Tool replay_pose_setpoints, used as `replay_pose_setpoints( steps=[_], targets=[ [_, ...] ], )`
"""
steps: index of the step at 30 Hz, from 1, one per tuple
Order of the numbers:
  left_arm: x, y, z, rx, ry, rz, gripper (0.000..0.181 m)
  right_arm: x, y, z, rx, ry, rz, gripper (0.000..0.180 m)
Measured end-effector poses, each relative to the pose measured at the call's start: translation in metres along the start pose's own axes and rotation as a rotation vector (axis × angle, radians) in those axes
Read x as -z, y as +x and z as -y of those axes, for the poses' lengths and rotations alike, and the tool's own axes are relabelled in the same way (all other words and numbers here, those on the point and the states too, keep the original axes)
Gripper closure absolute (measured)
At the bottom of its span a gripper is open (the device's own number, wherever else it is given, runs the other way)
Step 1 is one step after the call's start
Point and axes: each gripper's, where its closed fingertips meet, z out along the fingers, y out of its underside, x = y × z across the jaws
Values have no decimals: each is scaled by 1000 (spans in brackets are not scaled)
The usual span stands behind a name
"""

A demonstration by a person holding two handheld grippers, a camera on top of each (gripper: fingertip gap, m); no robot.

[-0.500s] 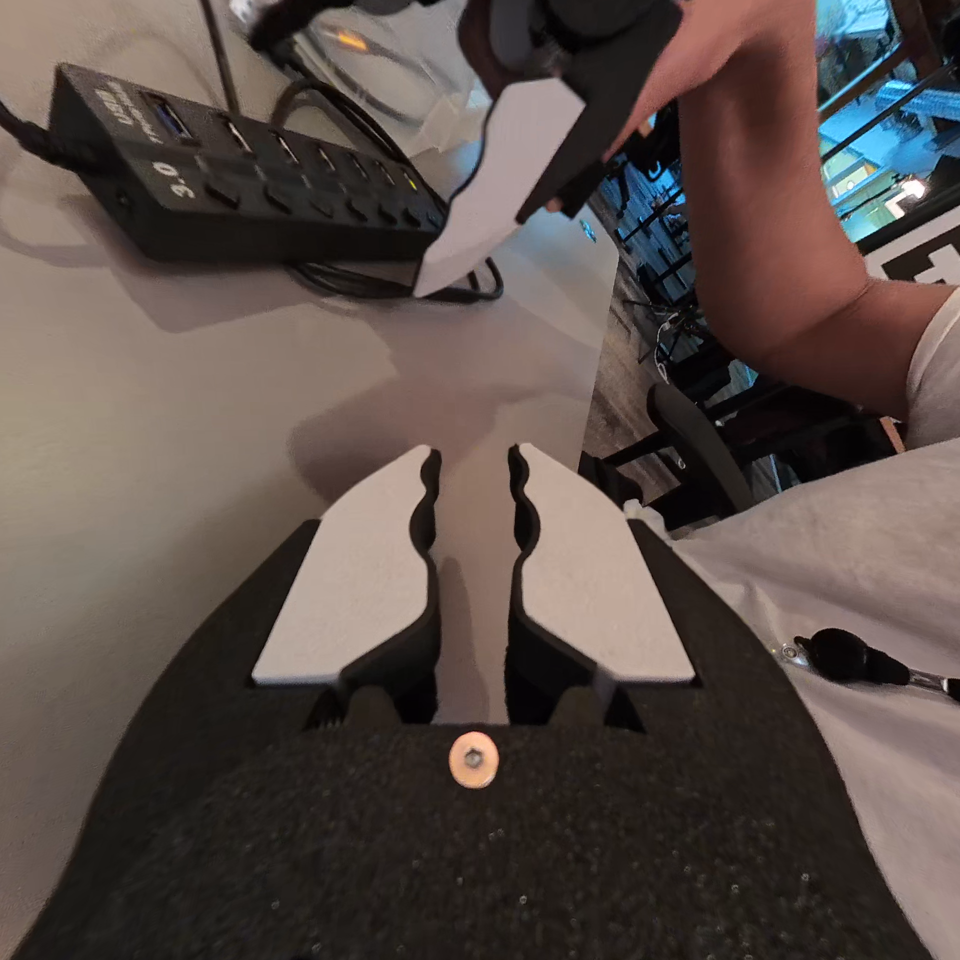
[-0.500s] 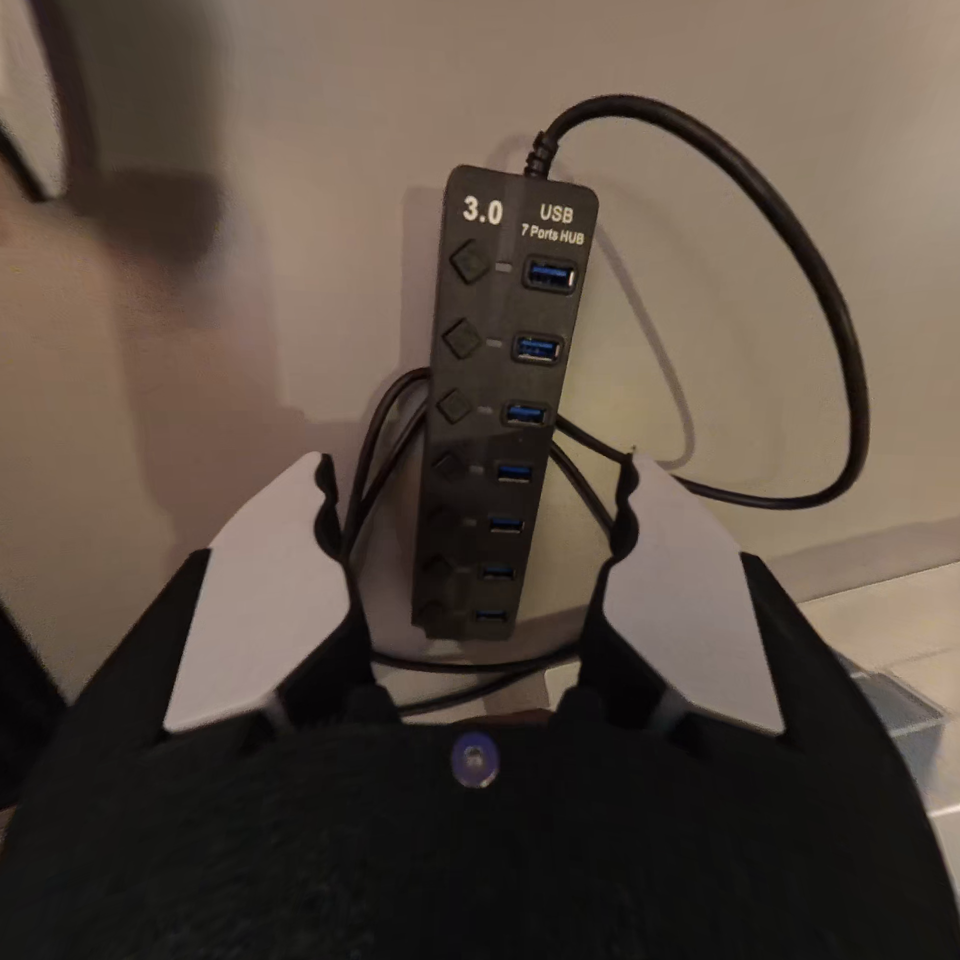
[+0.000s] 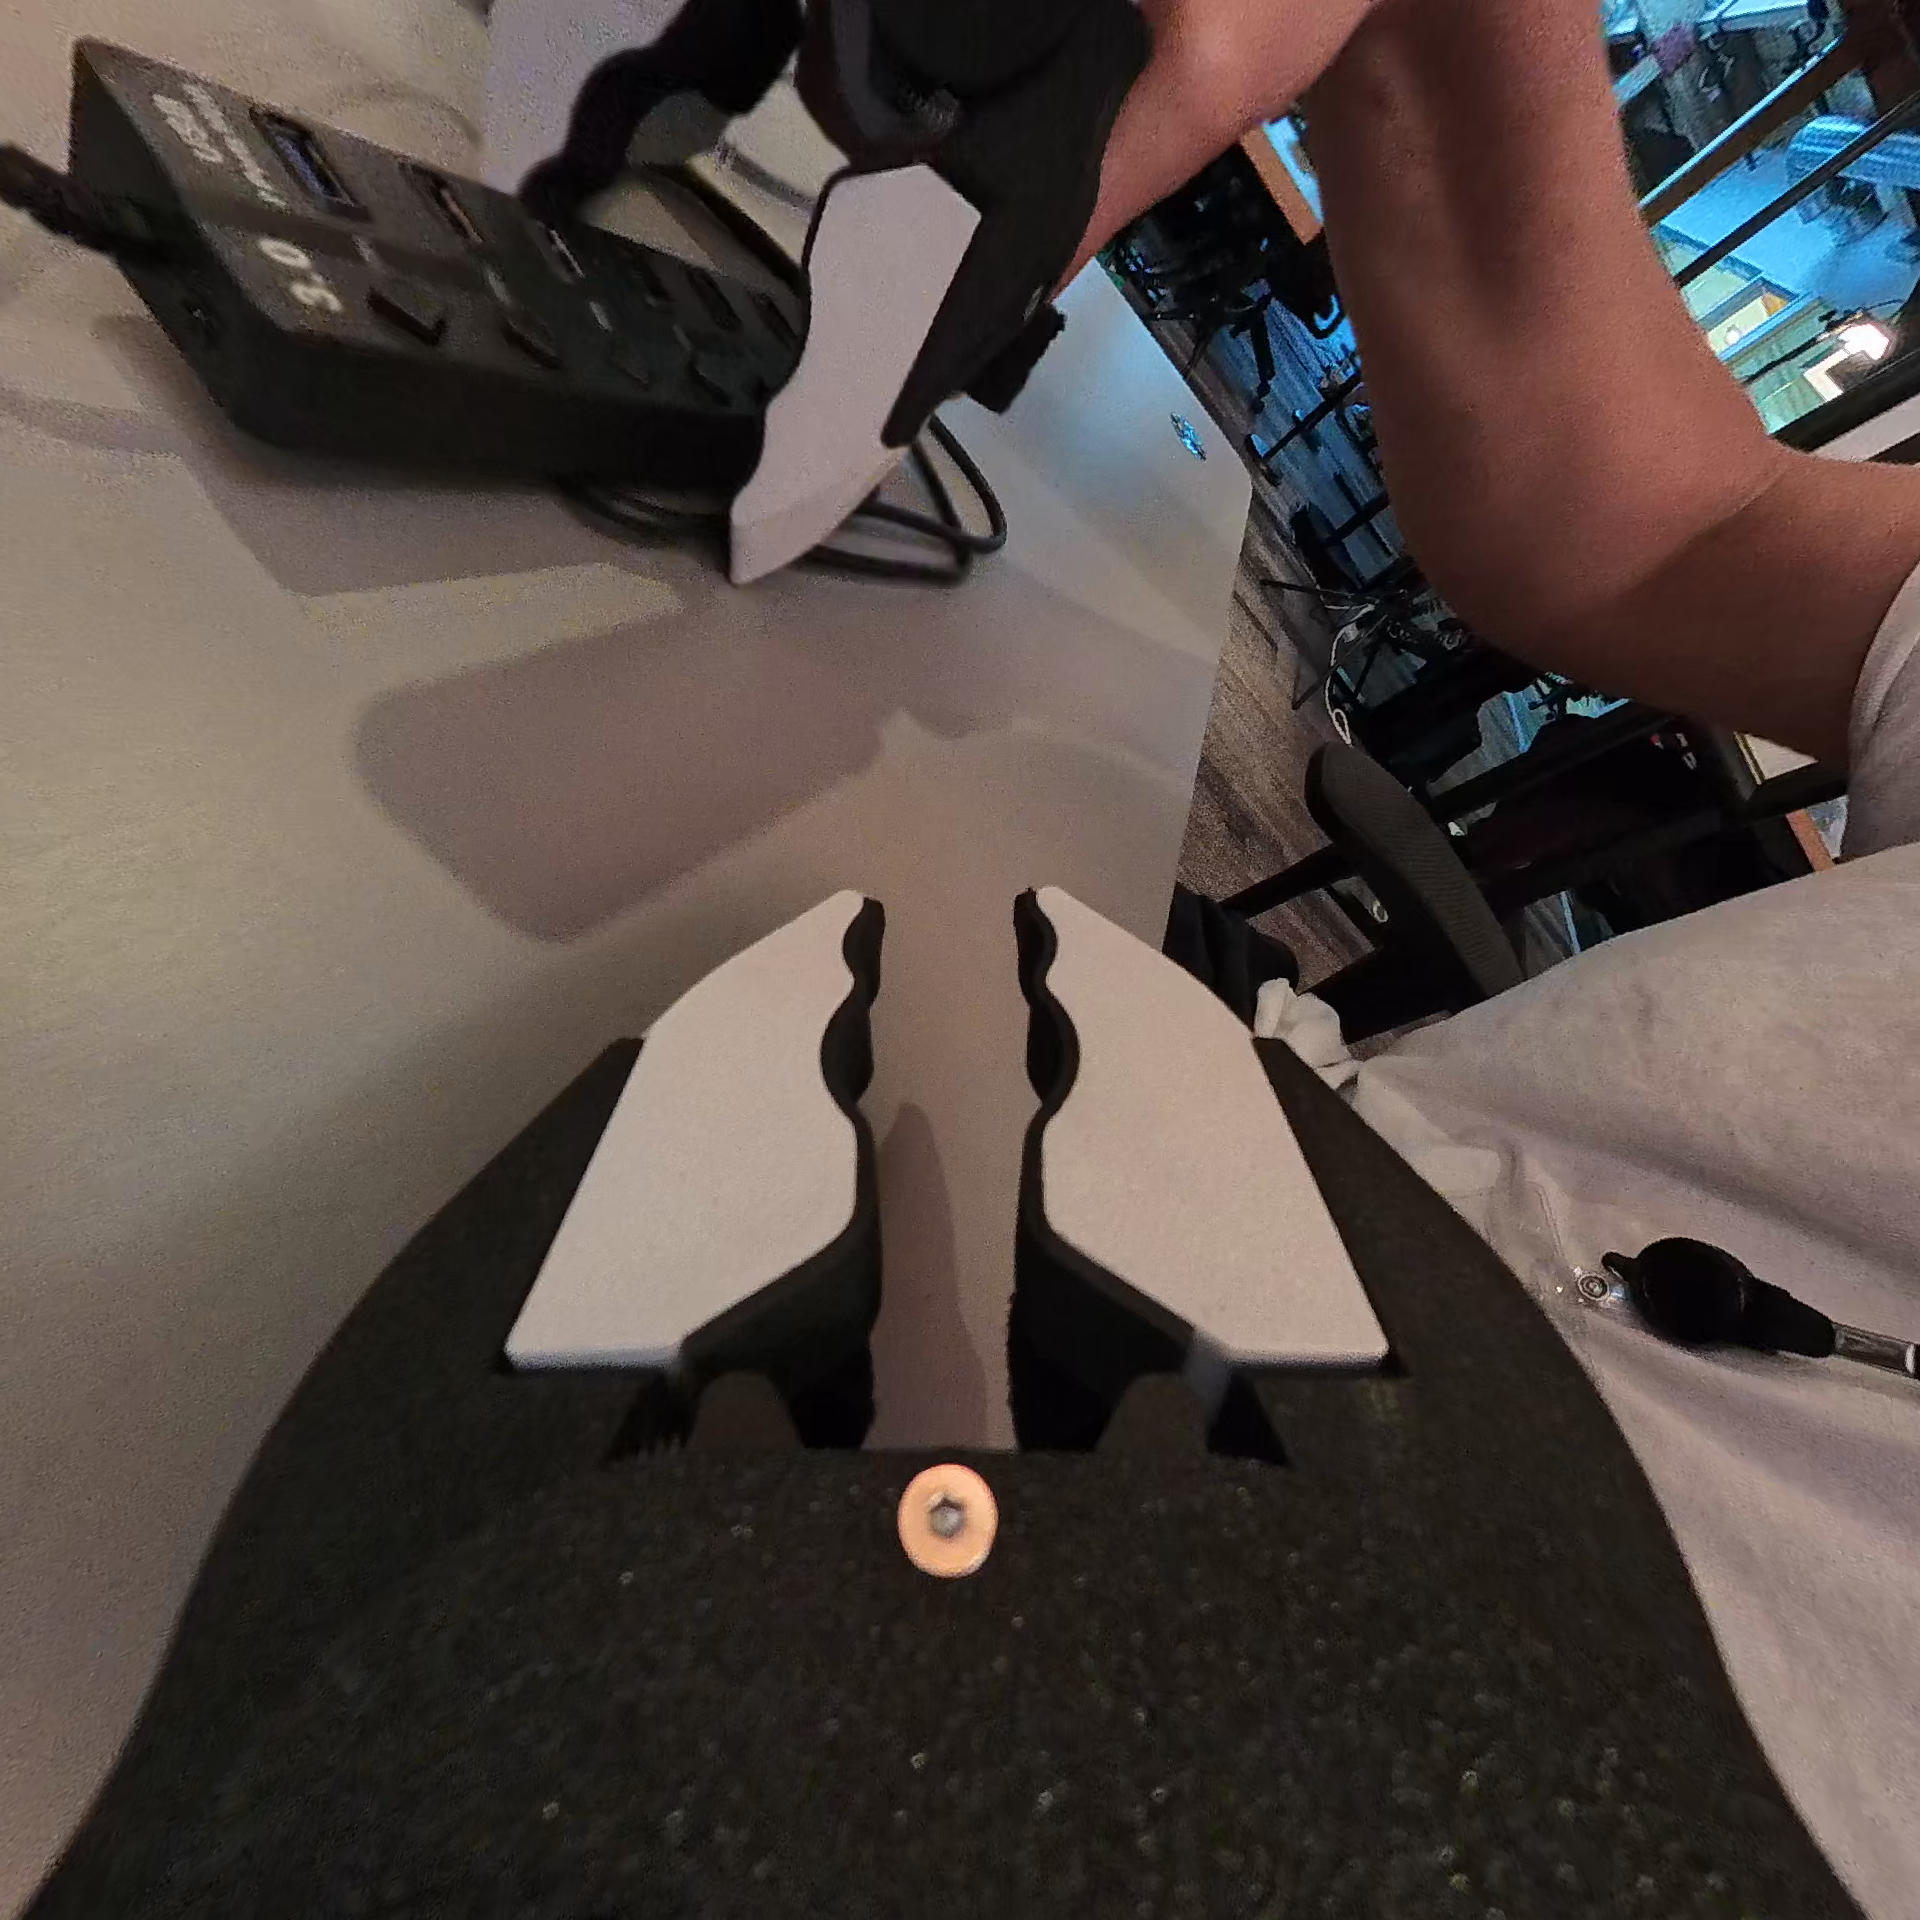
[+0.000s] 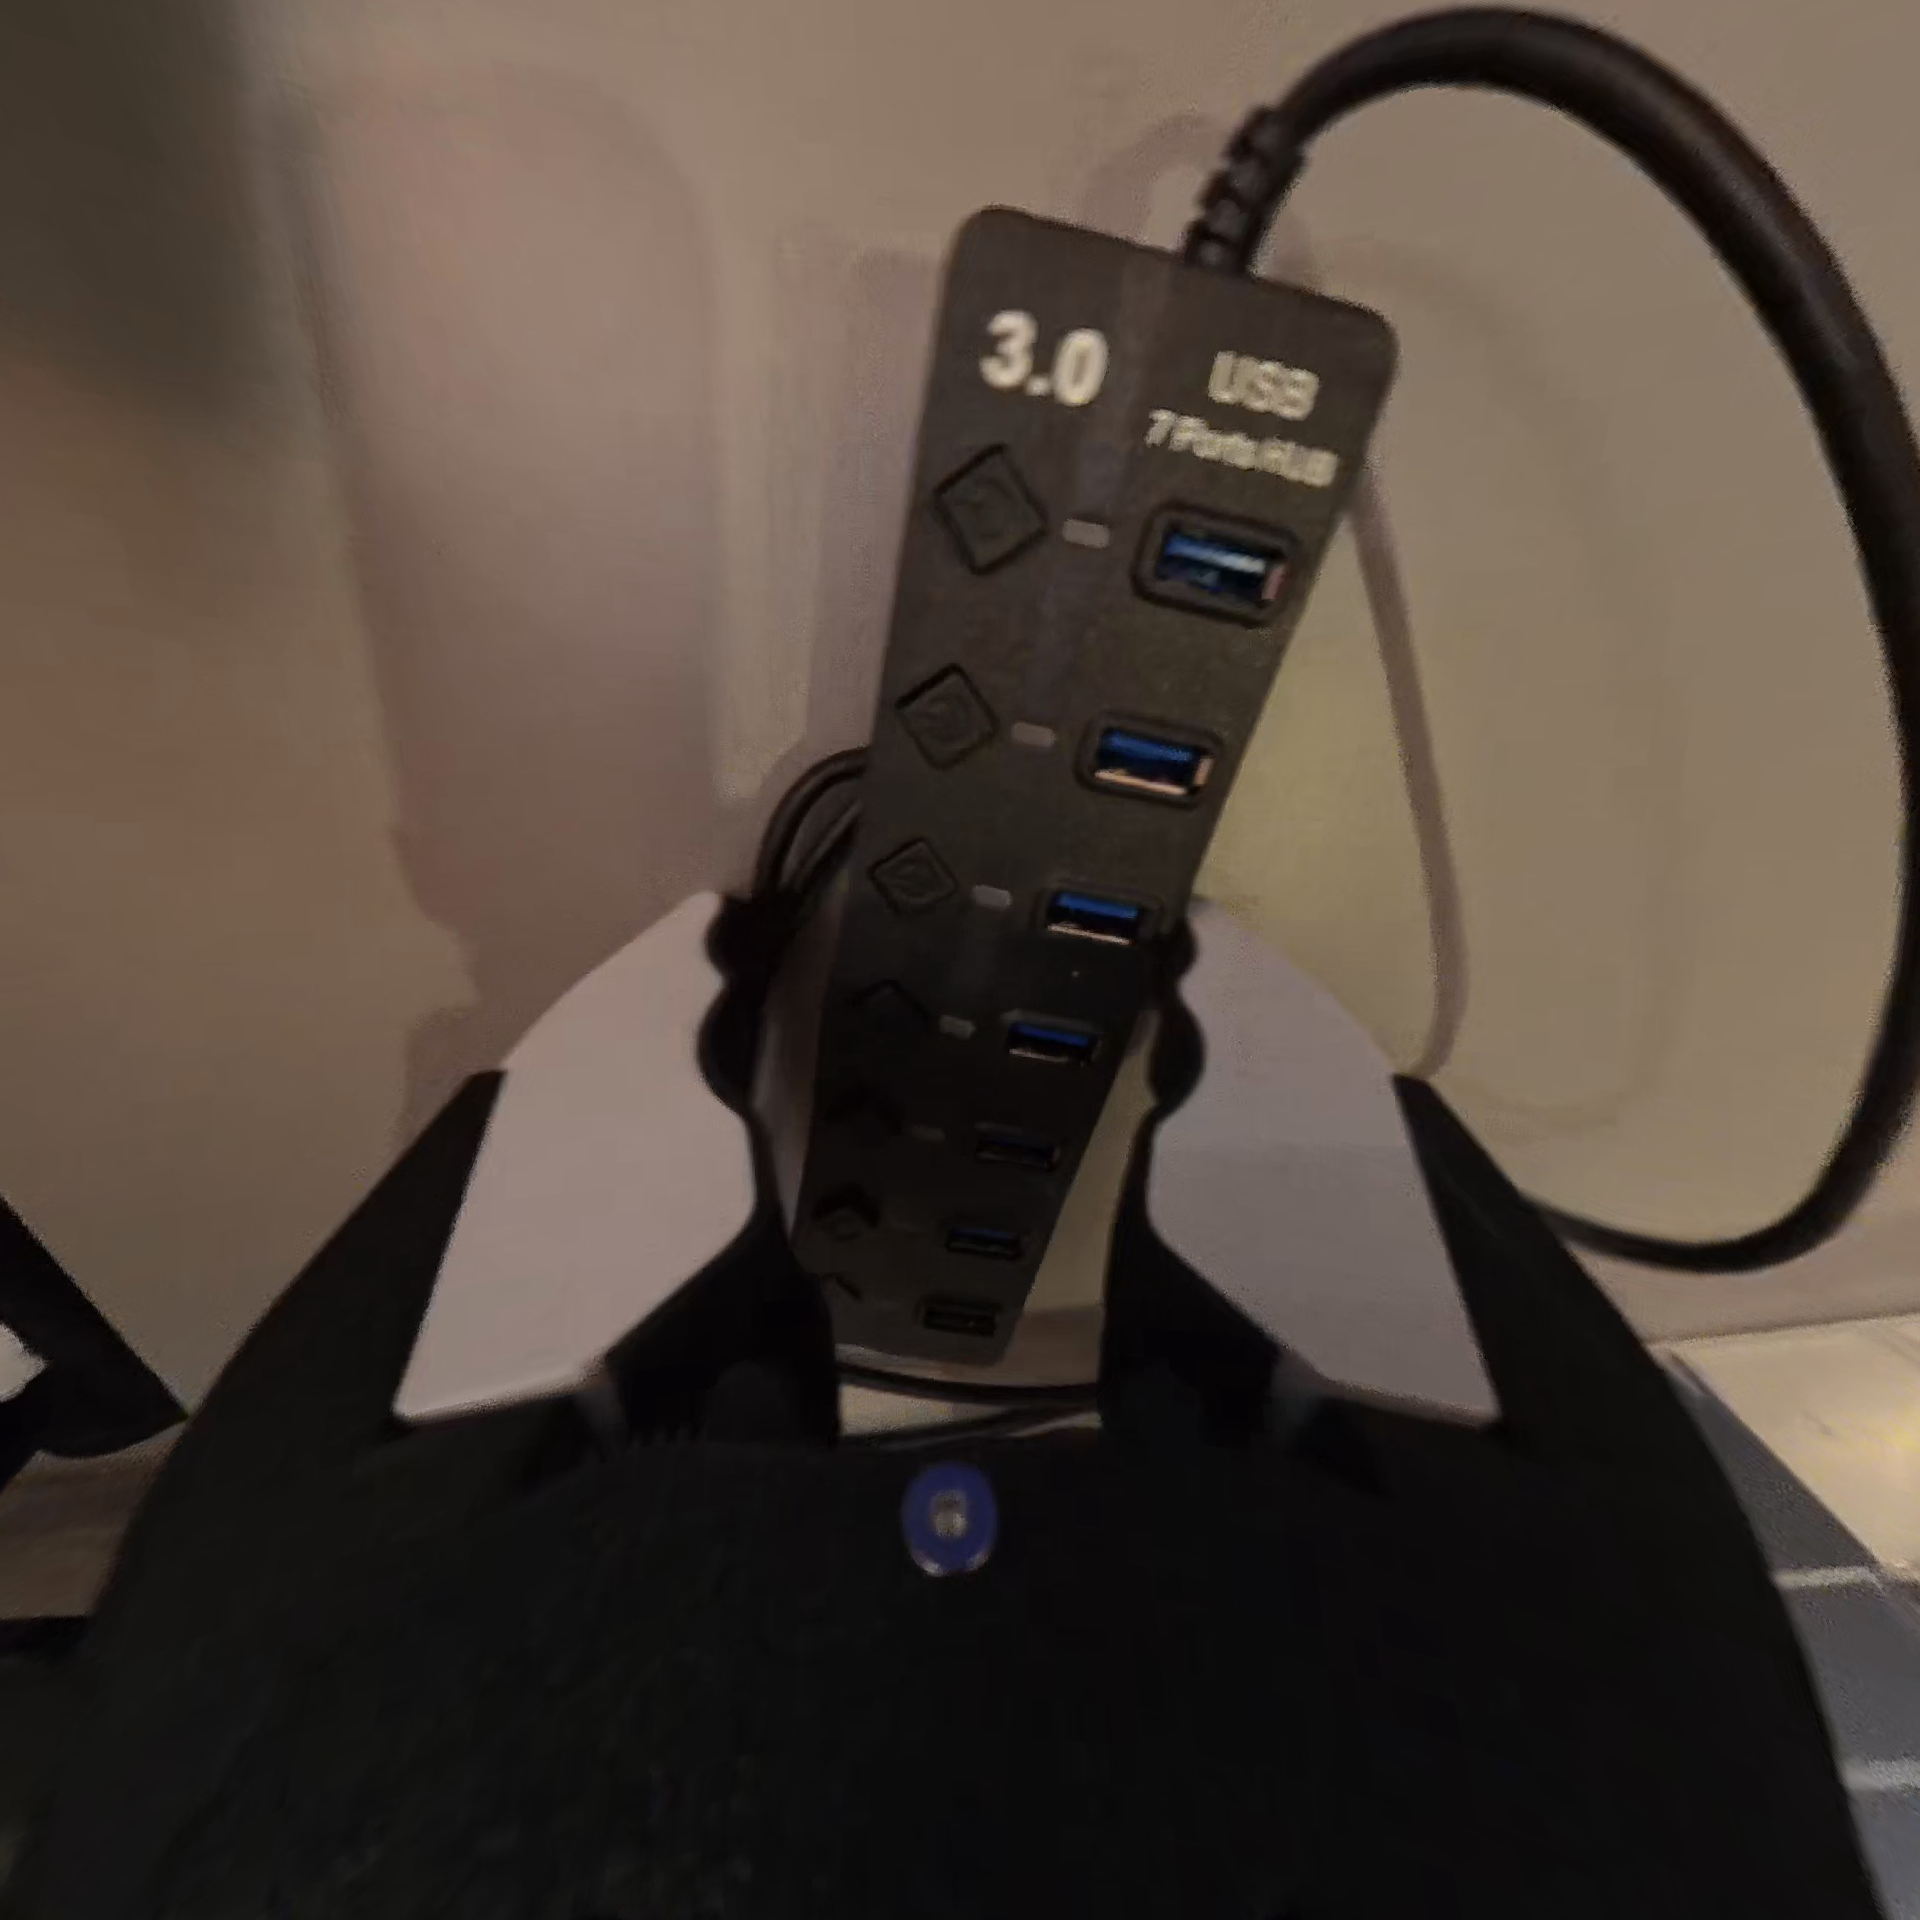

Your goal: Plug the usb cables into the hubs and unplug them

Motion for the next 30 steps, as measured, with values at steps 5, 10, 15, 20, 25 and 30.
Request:
replay_pose_setpoints(
  steps=[5, 10, 15, 20, 25, 30],
  targets=[
    [1, -1, 0, -9, -1, 13, 157, 2, -6, -1, -14, 10, -28, 121],
    [-1, 0, 1, -18, -4, 18, 157, 7, -12, 3, 22, 45, -97, 124],
    [-3, 2, 2, -23, -3, 17, 157, 51, -6, 30, 27, 192, -166, 124],
    [-4, 4, 2, -30, -7, 18, 157, 139, 21, 52, 19, 380, -312, 125],
    [-3, 4, 1, -32, -6, 21, 158, 247, 67, 40, -9, 463, -533, 125],
    [-2, 3, 1, -33, -5, 27, 158, 351, 119, 5, -25, 413, -785, 125]
  ],
)
